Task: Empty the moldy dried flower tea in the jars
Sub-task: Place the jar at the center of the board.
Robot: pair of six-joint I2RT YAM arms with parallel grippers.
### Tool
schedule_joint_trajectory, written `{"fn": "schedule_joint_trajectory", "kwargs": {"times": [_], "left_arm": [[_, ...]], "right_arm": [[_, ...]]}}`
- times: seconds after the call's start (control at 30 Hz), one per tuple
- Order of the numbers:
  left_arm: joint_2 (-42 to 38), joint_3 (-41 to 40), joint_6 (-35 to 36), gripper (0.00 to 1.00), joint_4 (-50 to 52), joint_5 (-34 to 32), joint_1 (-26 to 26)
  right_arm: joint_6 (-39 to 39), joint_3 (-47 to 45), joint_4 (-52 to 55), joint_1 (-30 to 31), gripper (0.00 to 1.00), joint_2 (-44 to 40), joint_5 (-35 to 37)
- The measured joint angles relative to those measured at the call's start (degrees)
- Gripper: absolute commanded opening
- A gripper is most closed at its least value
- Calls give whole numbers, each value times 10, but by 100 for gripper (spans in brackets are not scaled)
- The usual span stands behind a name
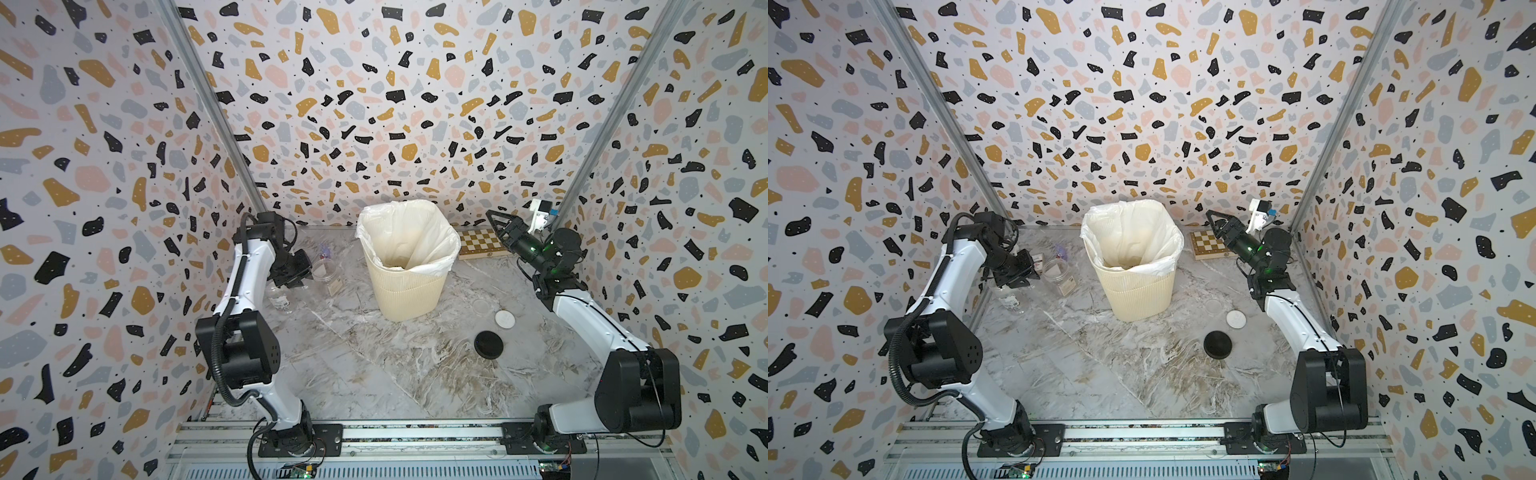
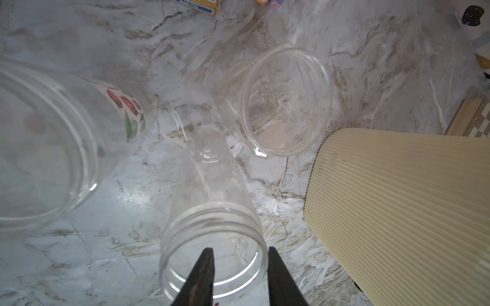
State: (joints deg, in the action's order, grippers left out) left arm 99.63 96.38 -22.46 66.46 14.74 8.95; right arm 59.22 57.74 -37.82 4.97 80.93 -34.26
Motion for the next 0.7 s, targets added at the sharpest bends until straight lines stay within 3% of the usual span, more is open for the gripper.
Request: {"fn": "schedule_joint_trajectory", "kwargs": {"times": [0.23, 0.47, 0.7], "left_arm": [[0, 2, 0, 36, -6, 4, 0], [-3, 3, -1, 46, -30, 13, 0], [-26, 3, -8, 47, -72, 34, 0]], "right_arm": [[-2, 0, 1, 0, 90, 0, 0], [-3, 0, 1, 0, 90, 0, -2], [-4, -2, 2, 0, 90, 0, -4]]}}
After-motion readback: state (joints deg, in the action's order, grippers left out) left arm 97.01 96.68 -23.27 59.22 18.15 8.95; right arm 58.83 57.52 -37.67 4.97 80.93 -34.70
